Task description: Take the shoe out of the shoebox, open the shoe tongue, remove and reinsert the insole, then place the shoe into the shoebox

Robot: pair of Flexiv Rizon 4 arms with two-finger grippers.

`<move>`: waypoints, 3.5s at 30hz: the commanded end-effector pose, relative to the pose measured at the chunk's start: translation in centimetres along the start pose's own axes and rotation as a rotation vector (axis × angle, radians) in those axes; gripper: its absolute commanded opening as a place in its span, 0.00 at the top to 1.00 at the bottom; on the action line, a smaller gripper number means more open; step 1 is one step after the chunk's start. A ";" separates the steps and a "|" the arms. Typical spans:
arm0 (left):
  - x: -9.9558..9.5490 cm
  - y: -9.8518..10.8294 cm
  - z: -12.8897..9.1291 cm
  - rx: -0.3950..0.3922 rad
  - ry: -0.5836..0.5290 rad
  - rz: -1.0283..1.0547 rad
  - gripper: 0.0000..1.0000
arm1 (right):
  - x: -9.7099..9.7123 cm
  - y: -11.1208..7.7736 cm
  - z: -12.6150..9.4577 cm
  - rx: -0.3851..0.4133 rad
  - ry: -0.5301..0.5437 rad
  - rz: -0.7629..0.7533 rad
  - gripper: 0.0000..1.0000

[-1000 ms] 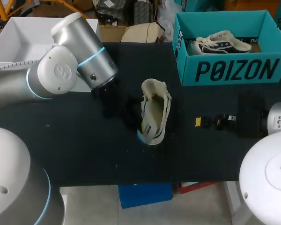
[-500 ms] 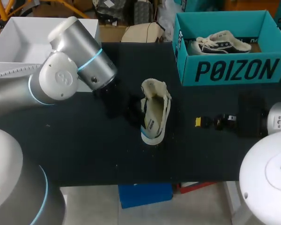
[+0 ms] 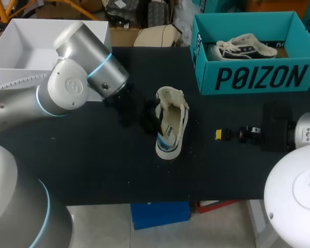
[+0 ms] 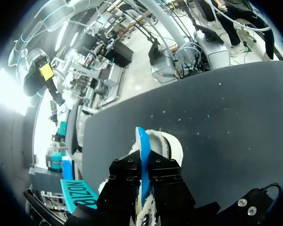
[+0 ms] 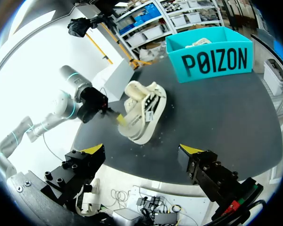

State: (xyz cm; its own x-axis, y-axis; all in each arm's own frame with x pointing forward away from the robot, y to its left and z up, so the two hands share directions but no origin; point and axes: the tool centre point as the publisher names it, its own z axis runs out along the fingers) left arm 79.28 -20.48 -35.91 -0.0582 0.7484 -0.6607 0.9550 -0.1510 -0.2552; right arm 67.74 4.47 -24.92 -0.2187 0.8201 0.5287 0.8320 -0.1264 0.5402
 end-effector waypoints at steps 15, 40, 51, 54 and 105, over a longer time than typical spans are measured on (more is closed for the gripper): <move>-0.7 2.1 1.1 -0.067 0.047 -0.058 1.00 | -0.1 0.1 -0.1 0.008 0.003 0.003 0.00; -3.0 -4.1 -5.3 -0.193 0.169 0.053 0.00 | -0.1 0.1 -0.1 0.008 0.003 0.003 0.00; -1.3 -2.5 -3.6 -0.387 0.625 -0.001 1.00 | -0.1 0.1 -0.1 0.008 0.003 0.003 0.00; -0.7 -2.1 -2.3 -0.381 0.667 -0.012 1.00 | -0.1 0.1 -0.1 0.008 0.003 0.003 0.00; -0.6 3.5 -7.5 -0.440 0.074 -0.068 1.00 | -0.1 0.1 -0.1 0.008 0.003 0.003 0.00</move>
State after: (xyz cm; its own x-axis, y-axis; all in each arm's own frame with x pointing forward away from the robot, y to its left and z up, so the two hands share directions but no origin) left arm 84.83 -20.03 -32.58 -0.1134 0.8970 -0.4273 0.9904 0.1362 0.0231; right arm 67.74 4.47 -24.92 -0.2187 0.8202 0.5287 0.8321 -0.1263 0.5401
